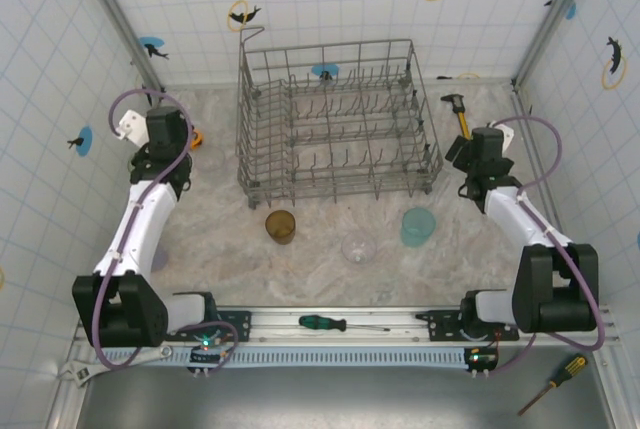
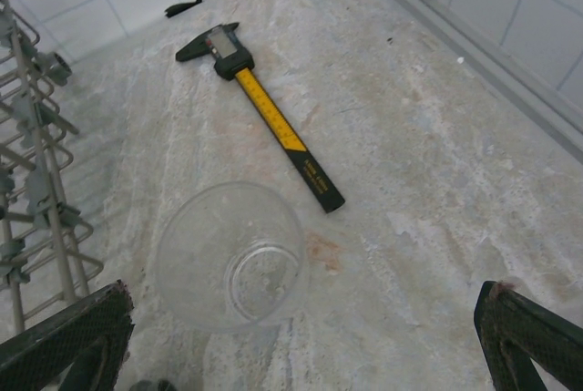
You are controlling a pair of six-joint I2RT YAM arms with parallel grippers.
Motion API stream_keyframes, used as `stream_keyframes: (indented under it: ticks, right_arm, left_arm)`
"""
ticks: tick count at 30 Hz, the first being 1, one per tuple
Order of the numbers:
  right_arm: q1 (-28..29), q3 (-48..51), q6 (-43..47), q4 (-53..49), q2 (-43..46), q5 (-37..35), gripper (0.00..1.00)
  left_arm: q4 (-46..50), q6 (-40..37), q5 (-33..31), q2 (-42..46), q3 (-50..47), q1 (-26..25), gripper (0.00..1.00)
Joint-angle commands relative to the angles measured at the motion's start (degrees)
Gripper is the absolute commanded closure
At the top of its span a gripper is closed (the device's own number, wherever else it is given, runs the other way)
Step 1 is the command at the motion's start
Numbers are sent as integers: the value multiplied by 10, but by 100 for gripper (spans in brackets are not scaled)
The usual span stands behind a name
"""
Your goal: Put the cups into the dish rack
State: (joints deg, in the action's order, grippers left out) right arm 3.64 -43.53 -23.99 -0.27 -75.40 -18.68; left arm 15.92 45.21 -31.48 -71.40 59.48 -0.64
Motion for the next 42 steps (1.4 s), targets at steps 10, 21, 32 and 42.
stream_keyframes:
  ticks: [10,21,32,42]
  right_arm:
    - [-3,-29,5,-68,-13,59,0]
    - [-4,-29,3,-65,-19,87,0]
    - [-6,-29,3,-66,-21,91,0]
    - [-11,-30,4,-69,-22,93,0]
  left_arm:
    - [161,223,-33,-19,56,96,2]
    - [129,221,86,-65,25,178,2]
    - [123,170,141,-143,23,212,10]
    - [114,156,126,-173,10,219,27]
